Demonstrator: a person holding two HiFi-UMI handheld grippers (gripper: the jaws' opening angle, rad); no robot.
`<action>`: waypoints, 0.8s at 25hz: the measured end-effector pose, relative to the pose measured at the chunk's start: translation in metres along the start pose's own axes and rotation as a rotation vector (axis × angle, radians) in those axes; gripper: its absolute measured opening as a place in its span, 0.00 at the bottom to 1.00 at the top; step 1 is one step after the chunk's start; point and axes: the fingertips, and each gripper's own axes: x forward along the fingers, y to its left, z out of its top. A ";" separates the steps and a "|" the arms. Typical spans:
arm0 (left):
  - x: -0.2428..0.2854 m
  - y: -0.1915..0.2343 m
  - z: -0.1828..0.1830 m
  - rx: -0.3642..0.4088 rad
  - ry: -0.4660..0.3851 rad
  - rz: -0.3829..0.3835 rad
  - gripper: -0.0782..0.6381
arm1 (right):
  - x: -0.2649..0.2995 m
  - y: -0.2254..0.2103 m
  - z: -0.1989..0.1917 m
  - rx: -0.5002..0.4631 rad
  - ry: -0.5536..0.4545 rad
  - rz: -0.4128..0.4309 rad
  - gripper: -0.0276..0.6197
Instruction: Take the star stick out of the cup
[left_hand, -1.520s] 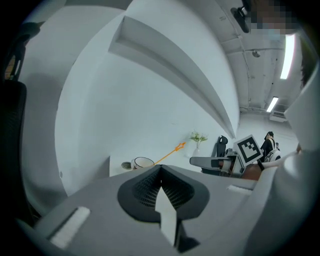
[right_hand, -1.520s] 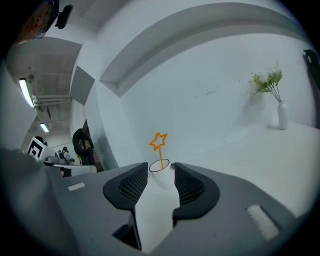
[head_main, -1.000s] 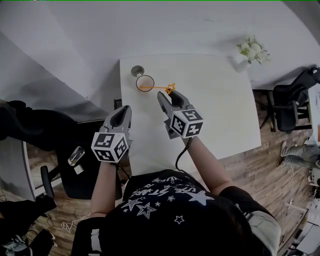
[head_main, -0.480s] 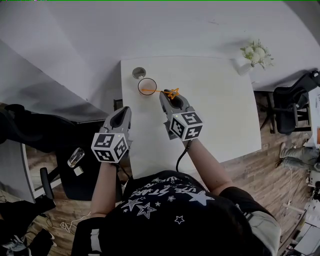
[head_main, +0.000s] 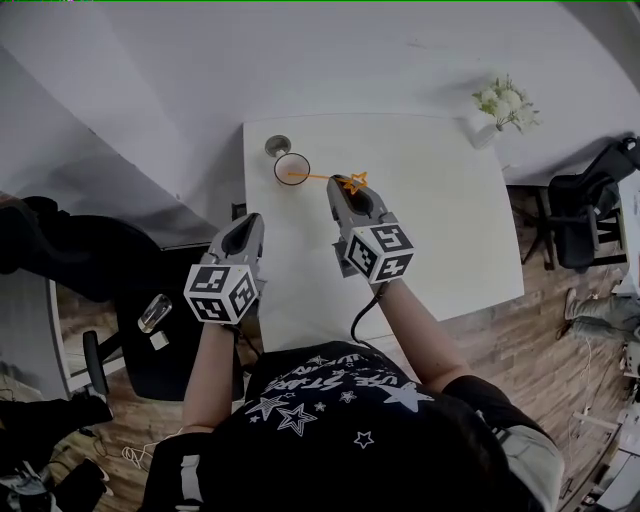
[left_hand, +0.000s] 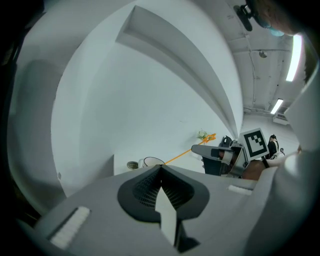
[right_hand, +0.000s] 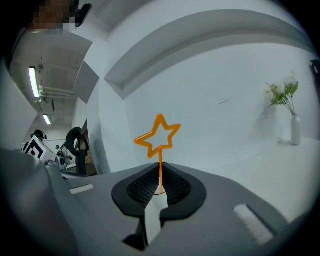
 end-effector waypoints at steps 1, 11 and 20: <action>-0.004 -0.004 0.001 0.006 -0.004 0.000 0.11 | -0.007 0.002 0.006 0.001 -0.016 0.002 0.09; -0.044 -0.061 0.003 0.053 -0.040 -0.021 0.11 | -0.089 0.015 0.050 -0.008 -0.137 0.011 0.09; -0.087 -0.113 -0.017 0.074 -0.048 -0.036 0.11 | -0.167 0.023 0.039 0.002 -0.148 0.003 0.09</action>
